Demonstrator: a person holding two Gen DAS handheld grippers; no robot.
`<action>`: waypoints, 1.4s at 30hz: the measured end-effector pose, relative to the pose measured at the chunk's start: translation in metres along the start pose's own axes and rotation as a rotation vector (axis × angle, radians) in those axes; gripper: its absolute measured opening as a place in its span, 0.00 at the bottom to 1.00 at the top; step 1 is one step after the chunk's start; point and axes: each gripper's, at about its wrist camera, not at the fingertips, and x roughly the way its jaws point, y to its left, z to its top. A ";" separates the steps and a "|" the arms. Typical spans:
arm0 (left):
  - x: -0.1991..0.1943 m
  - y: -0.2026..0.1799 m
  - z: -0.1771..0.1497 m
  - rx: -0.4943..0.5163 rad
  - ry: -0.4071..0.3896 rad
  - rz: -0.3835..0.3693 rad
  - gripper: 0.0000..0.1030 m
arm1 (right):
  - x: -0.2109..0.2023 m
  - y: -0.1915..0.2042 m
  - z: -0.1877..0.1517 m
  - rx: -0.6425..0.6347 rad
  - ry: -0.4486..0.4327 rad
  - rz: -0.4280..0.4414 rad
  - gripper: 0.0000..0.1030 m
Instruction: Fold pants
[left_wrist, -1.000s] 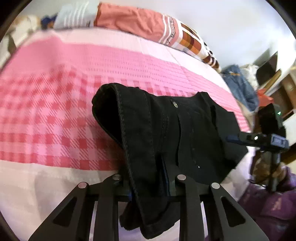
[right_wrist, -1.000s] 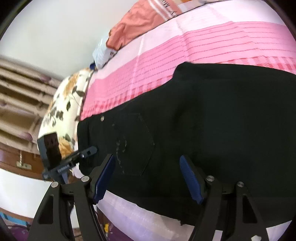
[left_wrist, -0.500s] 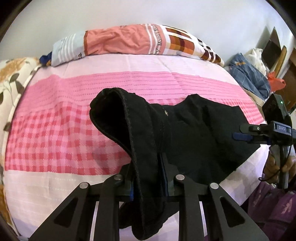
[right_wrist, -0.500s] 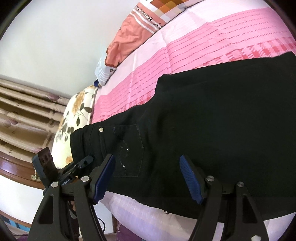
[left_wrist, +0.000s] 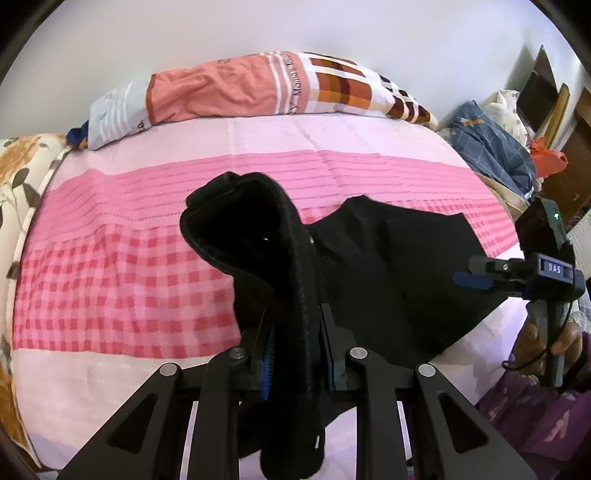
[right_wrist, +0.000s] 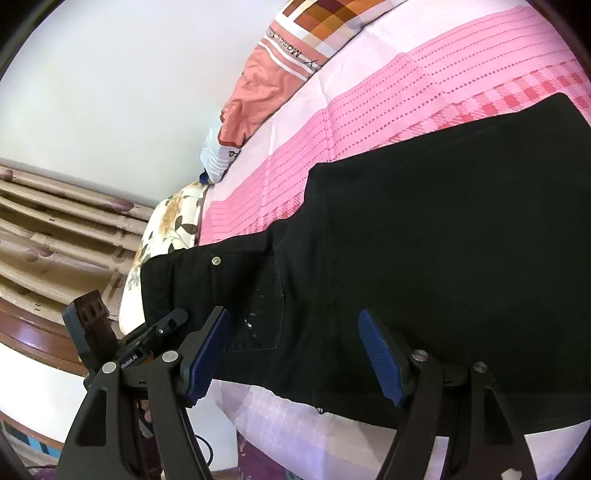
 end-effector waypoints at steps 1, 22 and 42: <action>0.000 -0.004 0.002 0.003 -0.001 -0.004 0.21 | -0.002 0.000 0.000 -0.005 -0.002 0.003 0.67; 0.031 -0.066 0.050 -0.172 0.041 -0.271 0.21 | -0.021 -0.012 0.002 -0.128 0.080 0.151 0.67; 0.118 -0.188 0.089 -0.133 0.183 -0.438 0.21 | -0.084 -0.066 0.012 -0.196 0.060 0.273 0.79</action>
